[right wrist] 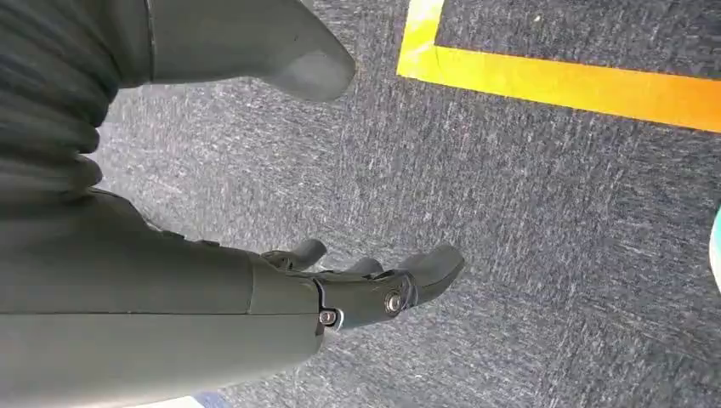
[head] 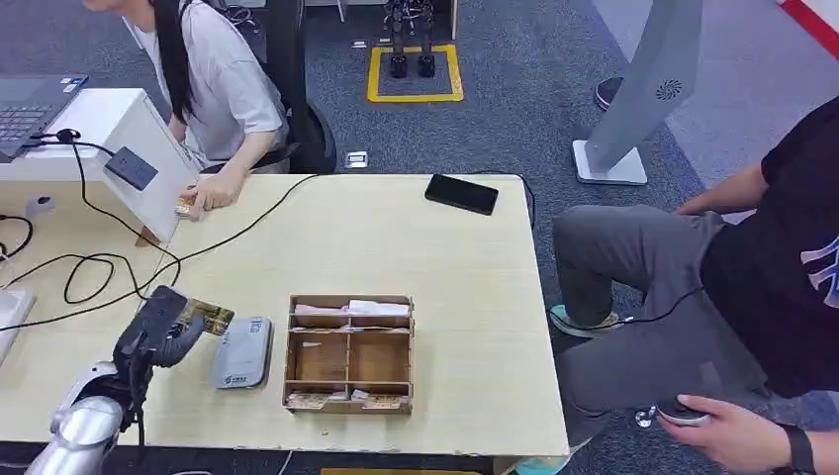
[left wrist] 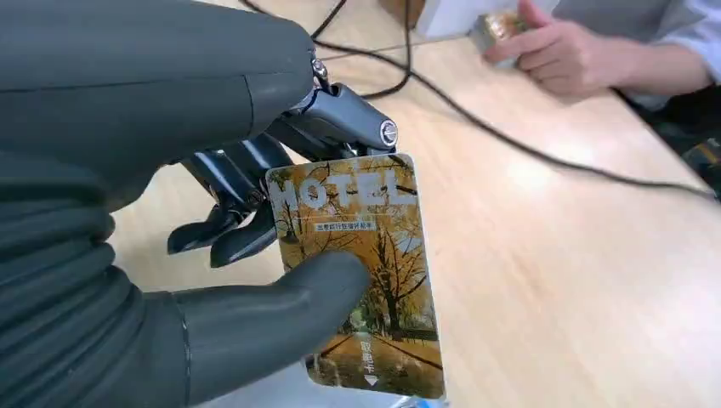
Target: Pass the card to the sensor for recognition and then transmit it.
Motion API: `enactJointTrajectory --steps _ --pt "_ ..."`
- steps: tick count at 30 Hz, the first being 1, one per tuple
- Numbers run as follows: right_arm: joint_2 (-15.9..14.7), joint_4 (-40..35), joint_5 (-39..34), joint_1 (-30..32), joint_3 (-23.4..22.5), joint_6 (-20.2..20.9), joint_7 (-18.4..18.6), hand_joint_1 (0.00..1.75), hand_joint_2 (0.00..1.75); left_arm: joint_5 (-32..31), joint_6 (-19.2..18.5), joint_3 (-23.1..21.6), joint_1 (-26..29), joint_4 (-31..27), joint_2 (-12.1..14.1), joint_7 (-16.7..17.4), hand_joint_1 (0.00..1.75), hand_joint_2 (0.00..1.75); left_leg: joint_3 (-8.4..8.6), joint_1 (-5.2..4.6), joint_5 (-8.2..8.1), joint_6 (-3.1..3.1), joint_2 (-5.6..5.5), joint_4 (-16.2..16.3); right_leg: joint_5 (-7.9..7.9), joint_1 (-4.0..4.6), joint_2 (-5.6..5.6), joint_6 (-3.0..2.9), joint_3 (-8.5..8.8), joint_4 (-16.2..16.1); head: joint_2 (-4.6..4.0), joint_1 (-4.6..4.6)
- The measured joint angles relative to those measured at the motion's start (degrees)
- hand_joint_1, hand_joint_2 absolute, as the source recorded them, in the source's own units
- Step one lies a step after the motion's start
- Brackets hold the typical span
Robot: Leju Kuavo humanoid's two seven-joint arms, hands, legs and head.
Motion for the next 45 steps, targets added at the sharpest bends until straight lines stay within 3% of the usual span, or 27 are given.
enactJointTrajectory --steps 27,45 --pt "-0.09 0.46 0.31 -0.48 0.00 0.00 0.00 0.00 1.75 -3.61 0.85 -0.50 1.09 2.43 -1.90 0.48 1.75 1.75 -0.01 0.00 0.00 0.00 -0.03 0.00 0.01 0.00 -0.04 0.00 0.01 0.00 0.00 0.00" --pt "0.33 -1.57 0.66 -0.47 0.04 1.49 0.37 0.00 1.75 -21.99 5.27 -1.90 -1.18 8.50 -4.11 4.44 1.75 1.75 0.06 0.00 0.01 0.00 -0.03 0.00 0.01 0.00 -0.05 0.00 0.06 0.00 0.00 -0.02"
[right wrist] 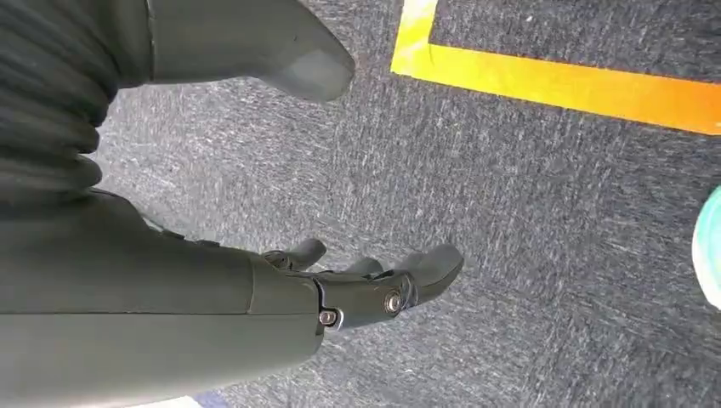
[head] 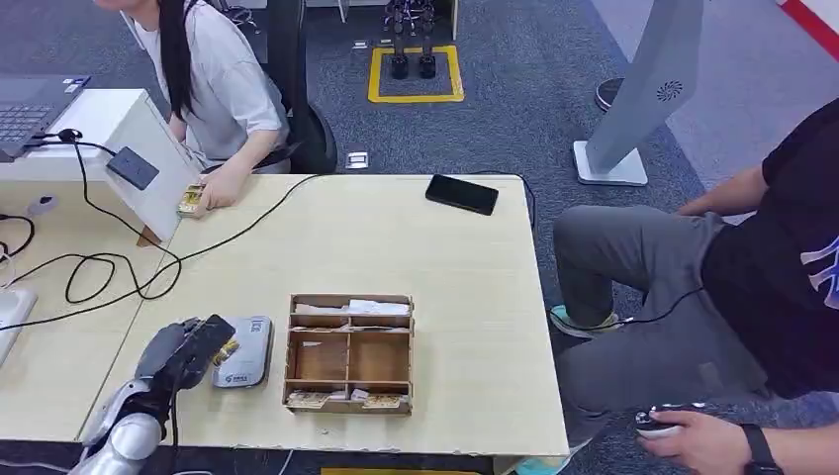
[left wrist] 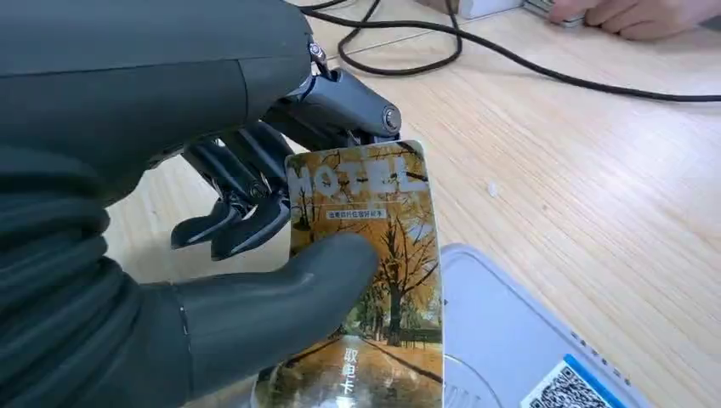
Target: Pass the card to the sensor for recognition and then transmit it.
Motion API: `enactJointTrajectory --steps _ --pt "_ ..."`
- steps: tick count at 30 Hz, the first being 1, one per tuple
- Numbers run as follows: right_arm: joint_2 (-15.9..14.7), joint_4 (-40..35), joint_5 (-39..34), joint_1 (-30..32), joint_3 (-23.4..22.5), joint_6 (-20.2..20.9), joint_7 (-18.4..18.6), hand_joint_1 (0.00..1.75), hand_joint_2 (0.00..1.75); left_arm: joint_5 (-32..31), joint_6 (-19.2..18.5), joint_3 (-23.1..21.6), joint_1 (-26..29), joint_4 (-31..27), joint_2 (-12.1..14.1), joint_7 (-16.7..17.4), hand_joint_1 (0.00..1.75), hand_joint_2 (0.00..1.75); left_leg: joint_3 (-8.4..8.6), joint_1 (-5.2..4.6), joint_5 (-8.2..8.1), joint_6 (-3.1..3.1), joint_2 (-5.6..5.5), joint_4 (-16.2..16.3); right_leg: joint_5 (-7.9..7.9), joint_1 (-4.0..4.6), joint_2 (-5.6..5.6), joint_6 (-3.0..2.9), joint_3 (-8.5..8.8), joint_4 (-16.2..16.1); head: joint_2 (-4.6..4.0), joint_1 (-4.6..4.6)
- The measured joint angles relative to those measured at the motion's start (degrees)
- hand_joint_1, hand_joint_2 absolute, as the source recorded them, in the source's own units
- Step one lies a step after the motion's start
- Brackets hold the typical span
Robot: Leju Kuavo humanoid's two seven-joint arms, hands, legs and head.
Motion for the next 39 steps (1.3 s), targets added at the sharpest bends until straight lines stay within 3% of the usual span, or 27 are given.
enactJointTrajectory --steps 10,12,15,18,26,28,33,37,39 --pt "0.55 -1.62 0.00 0.14 0.02 0.96 0.59 0.00 1.75 -0.49 0.04 0.00 -0.32 0.92 -0.90 -0.54 1.75 1.75 0.03 0.00 0.00 0.00 -0.01 0.00 0.00 0.00 -0.02 0.00 0.04 0.00 0.00 0.02" --pt "0.68 -1.86 0.00 0.18 0.02 0.94 0.66 0.00 1.75 4.30 -0.66 0.07 -0.31 0.92 -1.44 -2.76 1.75 1.75 0.03 0.00 0.01 0.00 -0.02 0.00 0.00 0.00 -0.02 0.00 0.05 0.00 0.00 0.02" --pt "0.68 -1.86 -0.02 0.20 0.09 0.01 0.20 0.00 1.75 21.90 -2.38 2.51 0.03 -0.30 -3.45 -7.61 1.75 1.75 0.02 -0.01 0.02 0.02 -0.04 0.00 0.00 -0.01 -0.03 0.00 0.05 0.00 0.00 0.02" --pt "0.63 -1.29 -0.24 0.12 0.31 -1.68 -0.44 0.00 1.75 32.88 -0.94 4.19 0.29 -2.73 -5.03 -11.74 1.75 1.75 0.00 0.00 0.02 0.02 -0.02 0.00 0.02 0.00 -0.02 0.03 0.04 0.00 0.00 0.04" --pt "0.57 -0.07 -0.59 -0.05 0.59 -2.40 -0.55 0.00 1.75 34.95 -0.15 5.53 0.33 -5.14 -5.97 -11.76 1.75 1.75 -0.01 -0.01 0.02 0.02 -0.03 0.00 0.01 -0.02 -0.03 0.03 0.02 0.00 0.00 0.00" --pt "0.52 0.09 -0.66 -0.05 0.59 -2.47 -0.55 0.00 1.75 37.19 0.28 5.81 0.33 -5.49 -6.31 -13.39 1.75 1.75 -0.01 -0.01 0.02 0.02 -0.03 0.00 0.02 -0.01 -0.03 0.03 0.01 0.00 0.00 0.00" --pt "0.24 1.09 -1.79 -0.29 1.29 -3.56 -0.55 0.00 1.75 49.62 5.97 9.14 -3.15 -8.13 -7.80 -19.18 1.75 1.75 -0.03 0.00 0.07 -0.03 -0.11 0.01 0.04 0.00 -0.10 0.03 0.00 0.00 0.00 0.00" --pt "-0.07 2.06 -1.84 -1.08 2.91 -3.58 -0.37 0.00 1.75 43.31 14.93 10.60 -10.90 -8.37 -7.87 -25.01 1.75 1.75 -0.07 0.01 0.17 -0.05 -0.18 0.01 0.16 0.01 -0.17 0.08 0.00 0.00 0.00 0.02" --pt "-0.35 2.43 -2.19 -1.58 4.20 -3.56 -0.26 0.00 1.75 33.43 20.03 10.56 -14.81 -7.38 -6.73 -26.98 1.75 1.75 -0.06 0.02 0.18 -0.06 -0.15 0.01 0.20 0.01 -0.10 0.03 -0.02 0.00 0.00 0.02"
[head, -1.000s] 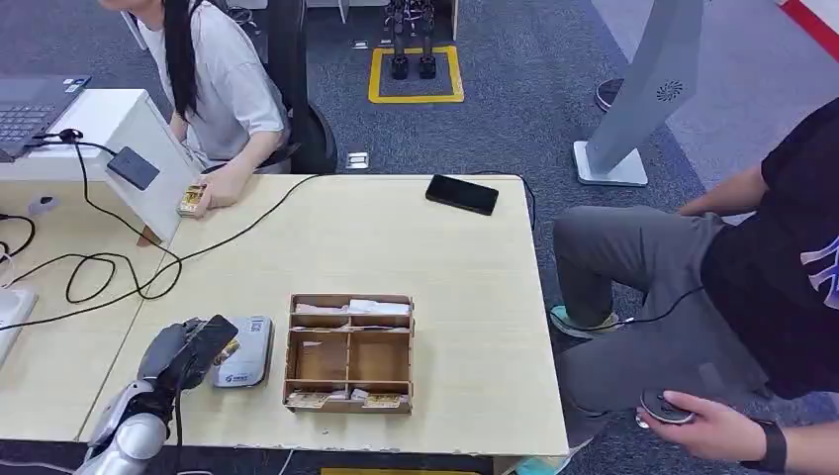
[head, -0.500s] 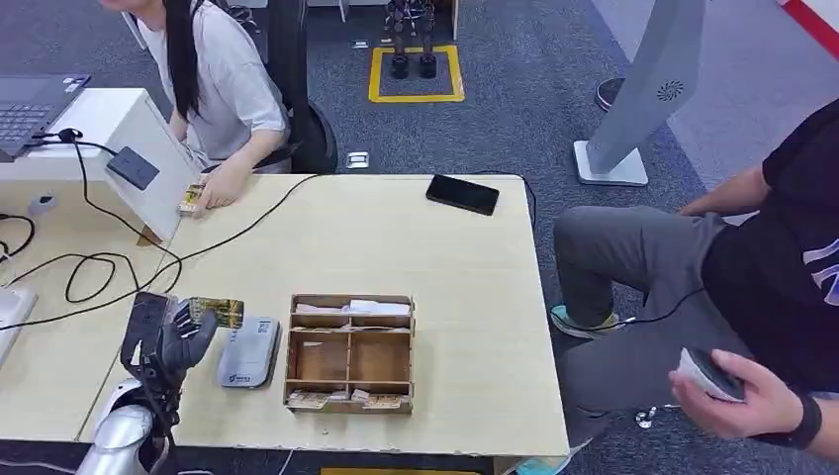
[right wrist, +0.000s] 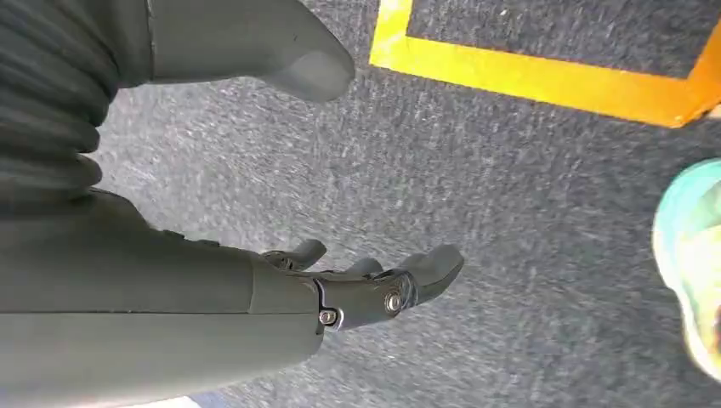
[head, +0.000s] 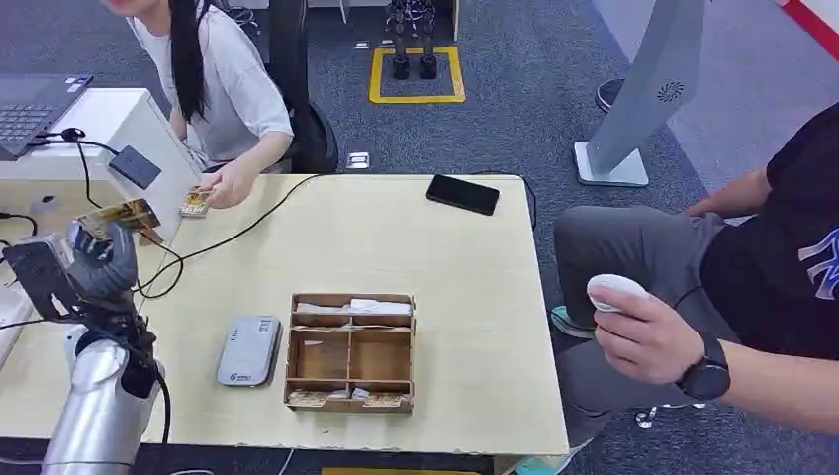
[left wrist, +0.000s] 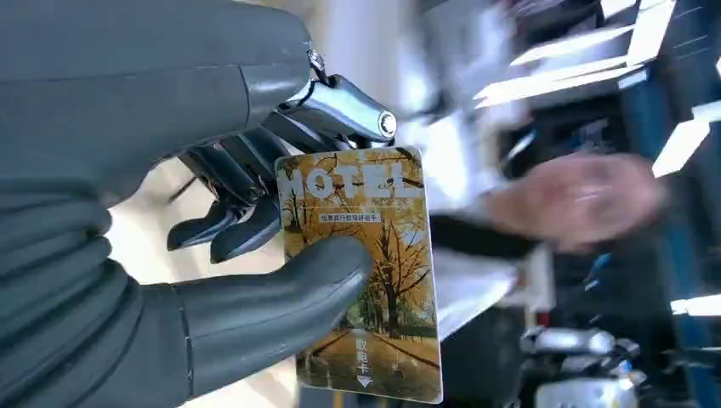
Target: Pass the card to the sensor for recognition and then transmit it.
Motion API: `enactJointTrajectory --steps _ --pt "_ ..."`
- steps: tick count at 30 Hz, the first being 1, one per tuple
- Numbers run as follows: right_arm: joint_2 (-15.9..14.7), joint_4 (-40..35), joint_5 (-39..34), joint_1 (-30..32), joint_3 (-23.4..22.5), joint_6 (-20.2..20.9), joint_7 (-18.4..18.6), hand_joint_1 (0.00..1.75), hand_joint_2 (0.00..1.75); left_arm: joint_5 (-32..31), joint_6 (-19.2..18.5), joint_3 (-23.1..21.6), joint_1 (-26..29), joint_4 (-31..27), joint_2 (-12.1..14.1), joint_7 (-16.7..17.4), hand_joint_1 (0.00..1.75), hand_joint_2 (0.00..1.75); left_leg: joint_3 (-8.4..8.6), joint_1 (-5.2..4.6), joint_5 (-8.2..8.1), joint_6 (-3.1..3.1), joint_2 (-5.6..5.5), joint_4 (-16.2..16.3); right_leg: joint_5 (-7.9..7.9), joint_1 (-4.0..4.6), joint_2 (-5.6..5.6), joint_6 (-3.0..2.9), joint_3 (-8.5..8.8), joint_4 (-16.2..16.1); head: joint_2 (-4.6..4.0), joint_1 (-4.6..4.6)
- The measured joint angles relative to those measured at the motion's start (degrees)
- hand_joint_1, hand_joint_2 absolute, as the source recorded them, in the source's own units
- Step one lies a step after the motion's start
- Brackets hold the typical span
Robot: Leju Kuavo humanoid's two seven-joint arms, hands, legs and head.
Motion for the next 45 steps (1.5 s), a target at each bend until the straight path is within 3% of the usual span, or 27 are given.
enactJointTrajectory --steps 3,5,16,23,30,31,35,40,41,45 --pt "-0.81 1.03 -1.49 -0.64 2.54 -0.31 0.42 0.00 1.75 -21.37 9.09 -1.36 -5.10 3.65 2.43 -1.66 1.75 1.75 0.04 0.00 0.00 0.00 0.09 0.00 0.03 0.00 0.08 -0.04 -0.01 0.00 0.00 0.00" --pt "-1.53 2.01 -2.12 -1.09 4.13 -0.81 0.44 0.00 1.75 -28.87 11.92 -2.58 -7.40 6.25 3.85 -2.20 1.75 1.75 0.04 -0.02 0.02 0.02 0.09 0.00 0.03 0.00 0.07 -0.04 -0.01 0.00 0.00 -0.02" --pt "-3.13 4.35 -2.64 -1.57 7.17 -1.03 0.44 0.00 1.75 -30.72 13.06 -4.35 -10.14 11.69 5.94 -2.22 1.75 1.75 -0.02 -0.01 0.01 0.02 0.18 0.00 0.02 0.00 0.17 -0.04 -0.11 0.00 0.00 0.00" --pt "-4.26 6.34 -4.94 -1.88 9.09 -2.51 0.39 0.00 1.75 -40.35 15.00 -7.36 -11.65 14.40 7.21 -1.66 1.75 1.75 -0.02 -0.02 0.02 0.03 0.19 0.00 0.03 -0.01 0.19 -0.04 -0.11 0.00 0.00 0.00" --pt "-5.18 8.41 -7.12 -2.11 11.17 -3.19 -0.20 0.00 1.75 -42.68 15.02 -10.55 -12.95 16.78 8.41 -0.48 1.75 1.75 -0.04 -0.02 0.01 0.02 0.23 0.00 0.04 -0.01 0.26 -0.04 -0.16 0.00 0.00 -0.02" --pt "-5.22 8.59 -7.43 -2.11 11.51 -3.26 -0.22 0.00 1.75 -42.61 14.81 -10.92 -12.94 16.96 8.52 -0.48 0.00 1.75 -0.05 -0.02 0.01 0.02 0.23 0.00 0.03 0.00 0.26 -0.04 -0.18 0.00 0.00 0.00" --pt "-5.33 8.92 -9.31 -2.08 12.81 -3.69 0.09 0.00 1.75 -39.70 12.16 -11.89 -12.94 17.22 8.59 0.01 0.00 1.75 -0.07 -0.02 0.01 0.02 0.23 0.00 0.03 -0.01 0.24 -0.04 -0.20 0.00 0.00 0.00" --pt "-5.35 8.11 -11.97 -1.01 14.36 -3.43 1.81 0.00 1.75 -33.60 3.98 -12.44 -12.47 16.19 8.15 2.08 0.00 1.75 -0.09 -0.02 0.01 0.03 0.23 0.00 0.03 -0.01 0.23 -0.04 -0.19 0.00 0.00 0.00" --pt "-5.35 7.71 -12.42 -0.63 14.62 -3.06 2.06 0.00 1.75 -31.62 1.86 -12.44 -12.12 15.28 8.17 1.85 0.00 1.75 -0.09 -0.02 0.01 0.03 0.22 0.00 0.04 -0.01 0.23 -0.04 -0.18 0.00 0.00 0.00" --pt "-5.35 4.70 -14.25 1.88 15.03 -1.24 3.65 0.00 1.75 -21.65 -13.49 -12.46 -7.35 5.93 9.00 -0.48 0.00 1.75 -0.13 -0.03 0.00 0.03 0.23 0.00 0.02 -0.02 0.25 -0.03 -0.20 0.00 0.00 0.00"
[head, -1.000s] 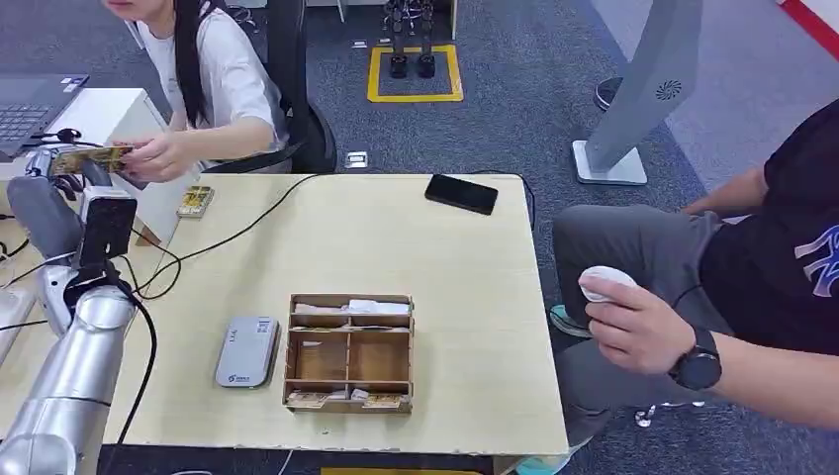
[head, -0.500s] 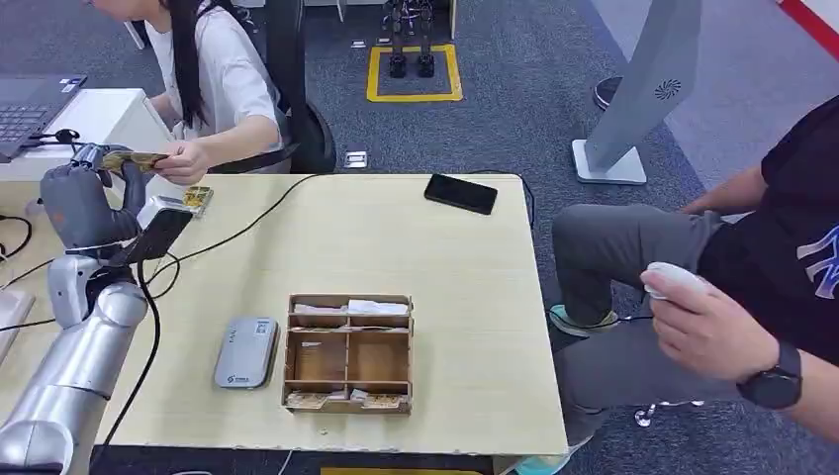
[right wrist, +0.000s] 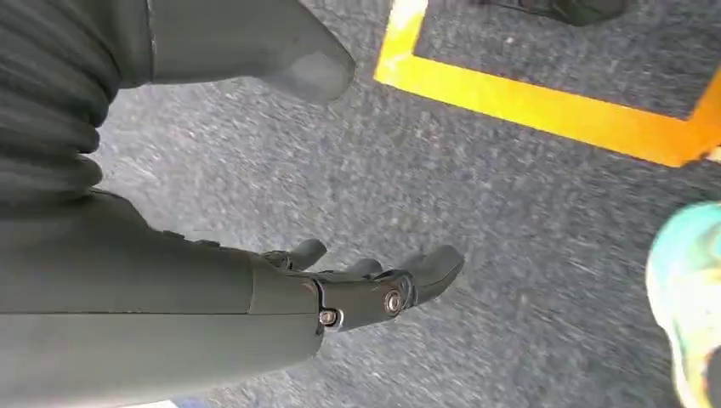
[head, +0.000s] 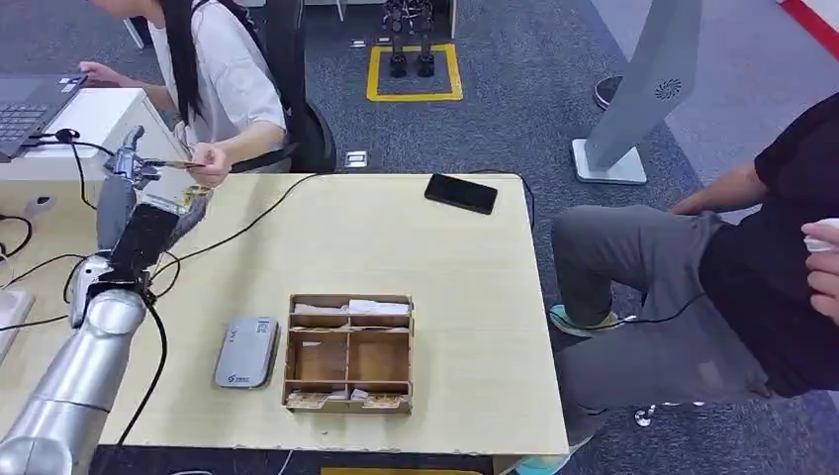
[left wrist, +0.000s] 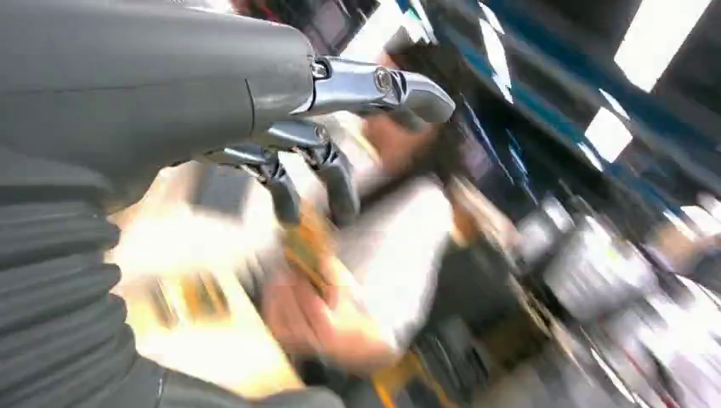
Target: Pass the card to the sensor for recognition and then transmit it.
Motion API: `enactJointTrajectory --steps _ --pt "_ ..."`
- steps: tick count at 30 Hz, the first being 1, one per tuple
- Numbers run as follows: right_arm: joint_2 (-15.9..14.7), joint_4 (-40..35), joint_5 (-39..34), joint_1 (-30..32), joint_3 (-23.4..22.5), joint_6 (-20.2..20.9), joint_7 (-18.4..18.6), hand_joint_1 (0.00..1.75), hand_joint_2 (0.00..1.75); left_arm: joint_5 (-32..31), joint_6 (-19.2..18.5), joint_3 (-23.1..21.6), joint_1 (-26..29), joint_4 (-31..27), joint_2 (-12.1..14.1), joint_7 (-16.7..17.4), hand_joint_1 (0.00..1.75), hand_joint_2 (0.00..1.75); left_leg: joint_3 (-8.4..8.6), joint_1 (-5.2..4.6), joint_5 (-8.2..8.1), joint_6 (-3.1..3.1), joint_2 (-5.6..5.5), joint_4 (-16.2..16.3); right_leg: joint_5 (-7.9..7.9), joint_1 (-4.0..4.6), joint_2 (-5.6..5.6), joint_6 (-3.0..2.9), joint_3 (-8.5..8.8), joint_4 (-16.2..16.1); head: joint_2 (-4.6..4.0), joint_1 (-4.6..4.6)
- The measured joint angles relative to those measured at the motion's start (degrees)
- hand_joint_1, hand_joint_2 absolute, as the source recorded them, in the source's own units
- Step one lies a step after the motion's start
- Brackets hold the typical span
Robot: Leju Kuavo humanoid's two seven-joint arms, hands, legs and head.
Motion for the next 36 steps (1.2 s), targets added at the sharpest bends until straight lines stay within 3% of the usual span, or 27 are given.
enactJointTrajectory --steps 2,4,8,13,16,19,23,32,36 --pt "0.00 -1.71 -0.44 1.24 0.04 0.66 0.37 0.00 1.75 0.54 -5.31 -0.26 3.29 -6.43 1.18 -1.33 0.00 1.75 -0.04 0.01 -0.03 -0.01 0.01 0.00 -0.01 0.00 0.02 0.00 -0.05 0.00 0.00 -0.02" --pt "0.02 -3.28 -0.68 2.24 0.04 1.22 0.50 0.00 1.75 -0.75 -7.36 -1.05 6.04 -12.70 2.71 -2.49 0.00 1.75 -0.11 0.00 -0.03 -0.01 0.03 0.00 -0.01 0.00 0.03 0.01 -0.11 -0.01 0.00 -0.02" --pt "0.43 -6.20 -0.79 3.32 0.02 1.73 0.52 0.00 1.75 -4.04 -7.16 -2.25 10.47 -22.49 4.93 -4.56 0.00 1.75 -0.11 0.00 -0.04 -0.01 0.05 0.00 -0.01 0.00 0.02 0.01 -0.13 -0.02 0.00 0.00" --pt "1.15 -8.67 -0.90 3.98 -0.04 2.62 0.52 0.00 1.75 -5.84 -5.85 -3.02 14.49 -28.83 7.05 -6.26 0.00 1.75 -0.08 0.01 -0.02 -0.02 0.06 -0.01 0.00 0.00 0.02 0.00 -0.08 -0.01 0.00 0.04" --pt "1.70 -10.24 -0.68 4.84 -0.37 3.71 0.92 0.00 1.75 -8.23 -3.43 -3.02 19.90 -31.21 9.27 -8.47 0.00 1.75 -0.03 0.02 -0.02 -0.02 0.14 -0.03 0.00 0.00 0.11 -0.01 -0.07 0.00 0.00 -0.02" --pt "2.58 -12.17 0.42 6.01 -1.69 5.36 1.60 0.00 1.75 -11.75 2.05 -2.51 27.99 -33.43 11.54 -11.26 0.00 1.75 -0.04 0.02 -0.05 -0.05 0.19 -0.06 -0.04 0.01 0.16 -0.02 -0.11 0.00 0.00 0.00" --pt "3.72 -14.88 1.49 6.98 -3.74 6.66 2.10 0.00 1.75 -15.26 5.89 -2.40 35.38 -35.09 12.98 -11.47 0.00 1.75 -0.11 0.03 -0.07 -0.07 0.04 -0.06 -0.13 0.02 0.03 0.05 -0.12 0.00 0.00 0.00" --pt "4.94 -17.31 2.21 7.13 -5.73 7.50 2.16 0.00 1.75 -15.74 6.07 -2.40 37.88 -36.36 13.96 -10.66 0.00 1.75 -0.05 0.01 -0.04 -0.05 -0.02 -0.04 -0.04 -0.01 -0.08 0.08 0.01 -0.01 0.00 0.00" --pt "5.44 -17.72 4.72 7.07 -7.08 8.30 1.86 0.00 1.75 -22.22 7.66 -2.51 39.00 -36.36 14.42 -7.61 0.00 1.75 -0.04 0.01 -0.04 -0.05 -0.01 -0.04 -0.05 -0.01 -0.07 0.08 0.00 -0.01 0.00 -0.02"
